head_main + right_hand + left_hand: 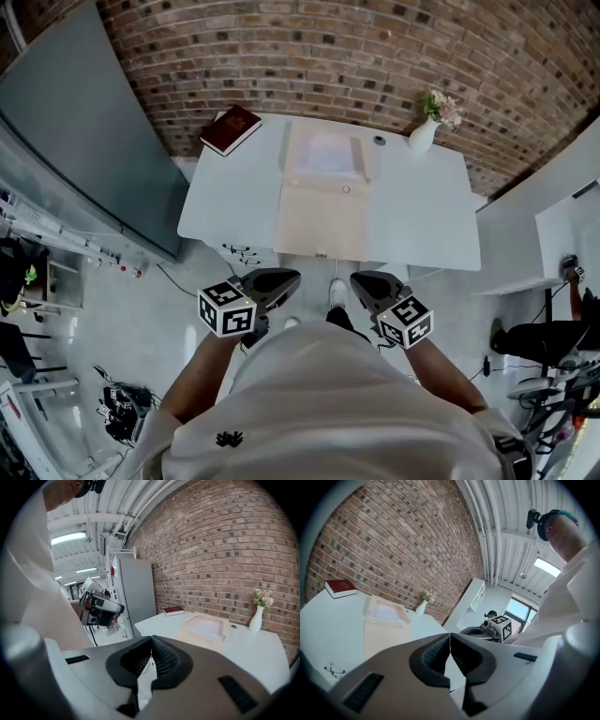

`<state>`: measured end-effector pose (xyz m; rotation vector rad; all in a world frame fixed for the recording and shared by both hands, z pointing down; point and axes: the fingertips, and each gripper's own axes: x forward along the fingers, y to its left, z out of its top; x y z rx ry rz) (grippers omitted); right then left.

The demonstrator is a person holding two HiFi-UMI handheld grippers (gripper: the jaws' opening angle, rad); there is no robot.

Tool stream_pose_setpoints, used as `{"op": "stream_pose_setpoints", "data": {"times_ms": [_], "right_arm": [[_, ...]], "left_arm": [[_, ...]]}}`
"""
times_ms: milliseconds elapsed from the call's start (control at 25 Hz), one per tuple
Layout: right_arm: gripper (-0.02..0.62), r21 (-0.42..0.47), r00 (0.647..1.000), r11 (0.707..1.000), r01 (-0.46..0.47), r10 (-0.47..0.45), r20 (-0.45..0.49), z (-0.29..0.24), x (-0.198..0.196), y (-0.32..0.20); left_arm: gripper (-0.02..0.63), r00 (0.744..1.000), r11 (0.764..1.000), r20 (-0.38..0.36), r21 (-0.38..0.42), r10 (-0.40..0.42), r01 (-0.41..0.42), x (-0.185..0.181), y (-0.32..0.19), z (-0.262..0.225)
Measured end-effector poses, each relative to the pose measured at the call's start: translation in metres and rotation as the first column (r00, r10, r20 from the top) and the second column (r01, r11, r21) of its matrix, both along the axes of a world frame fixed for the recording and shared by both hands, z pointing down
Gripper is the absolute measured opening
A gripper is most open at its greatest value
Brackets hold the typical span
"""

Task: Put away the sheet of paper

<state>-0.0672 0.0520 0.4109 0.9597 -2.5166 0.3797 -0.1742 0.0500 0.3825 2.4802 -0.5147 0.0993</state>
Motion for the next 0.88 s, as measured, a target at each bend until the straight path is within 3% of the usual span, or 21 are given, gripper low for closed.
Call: {"op": "stream_pose_setpoints", "data": {"times_ms": [880], "right_arm": [[0.028, -0.02, 1.0, 1.0, -0.011, 0.011, -0.019, 0.021, 0.008, 0.014]], "left_arm": [[0.025, 1.0, 0.998, 0.013, -0.06, -0.009, 0.009, 0.02, -0.009, 0.038]]}}
